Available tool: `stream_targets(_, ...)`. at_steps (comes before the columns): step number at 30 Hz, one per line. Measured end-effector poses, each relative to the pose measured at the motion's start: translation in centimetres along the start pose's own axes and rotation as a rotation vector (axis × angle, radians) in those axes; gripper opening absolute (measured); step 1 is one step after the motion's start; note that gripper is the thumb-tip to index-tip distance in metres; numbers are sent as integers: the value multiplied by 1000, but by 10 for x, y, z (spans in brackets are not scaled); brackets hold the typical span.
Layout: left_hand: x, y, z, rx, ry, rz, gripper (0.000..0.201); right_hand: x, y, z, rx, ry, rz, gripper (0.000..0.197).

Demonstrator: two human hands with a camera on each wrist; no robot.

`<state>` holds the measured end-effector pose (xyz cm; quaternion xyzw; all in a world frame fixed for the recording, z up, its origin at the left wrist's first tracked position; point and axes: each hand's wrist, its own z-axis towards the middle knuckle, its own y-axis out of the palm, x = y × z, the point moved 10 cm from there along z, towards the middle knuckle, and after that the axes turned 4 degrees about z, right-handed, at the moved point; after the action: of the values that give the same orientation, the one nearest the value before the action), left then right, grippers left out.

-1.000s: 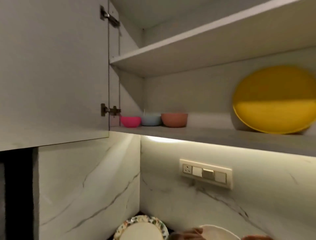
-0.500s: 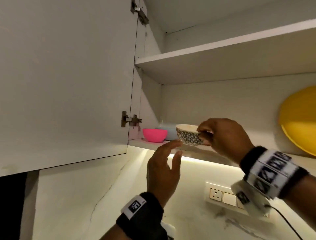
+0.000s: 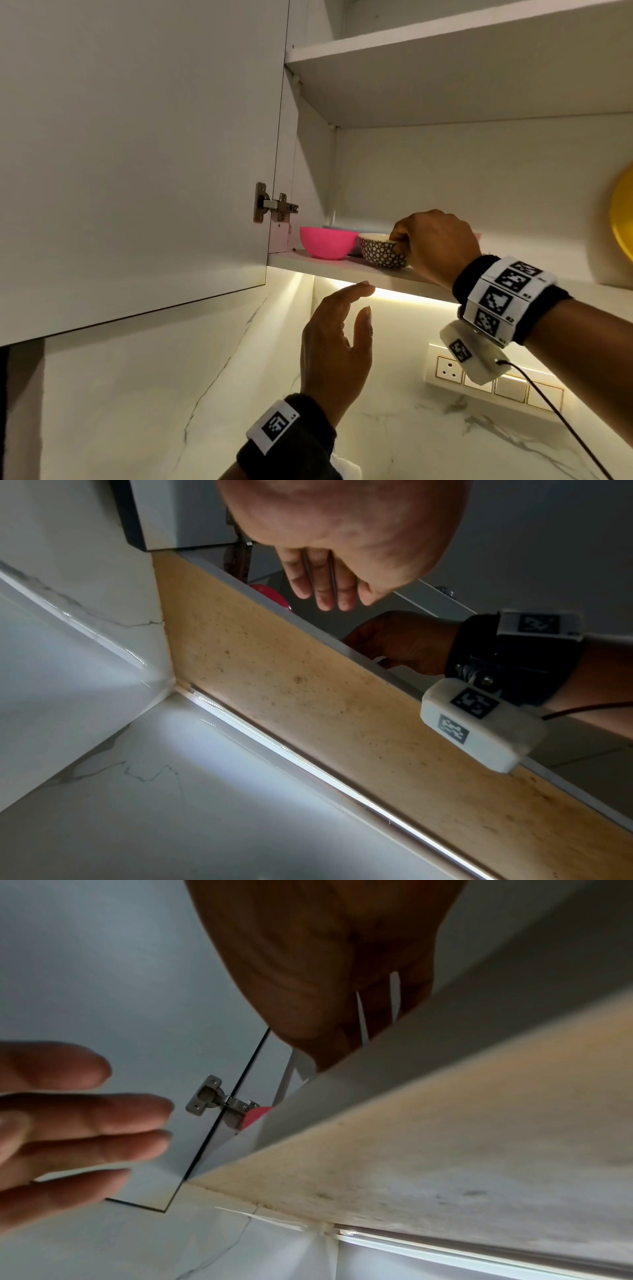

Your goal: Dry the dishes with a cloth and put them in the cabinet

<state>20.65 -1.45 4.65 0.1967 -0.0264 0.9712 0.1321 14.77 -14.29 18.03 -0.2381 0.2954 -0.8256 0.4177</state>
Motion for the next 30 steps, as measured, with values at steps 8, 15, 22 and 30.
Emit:
stream_targets(8,-4,10,-10,-42,-24,-9,25,9,4,2,-17,25,17,23)
stream_targets(15,17,30,-30,-114,11,-19,26,21,-34,-33,110,33,221,31)
stream_targets(22,53,101,-132,-358,-10,-64,24,91,-68,-230,107,245,481,23)
stream_targets(30,125,227,-325,-896,-197,-141,24,261,107,-650,-865,1002,214,40)
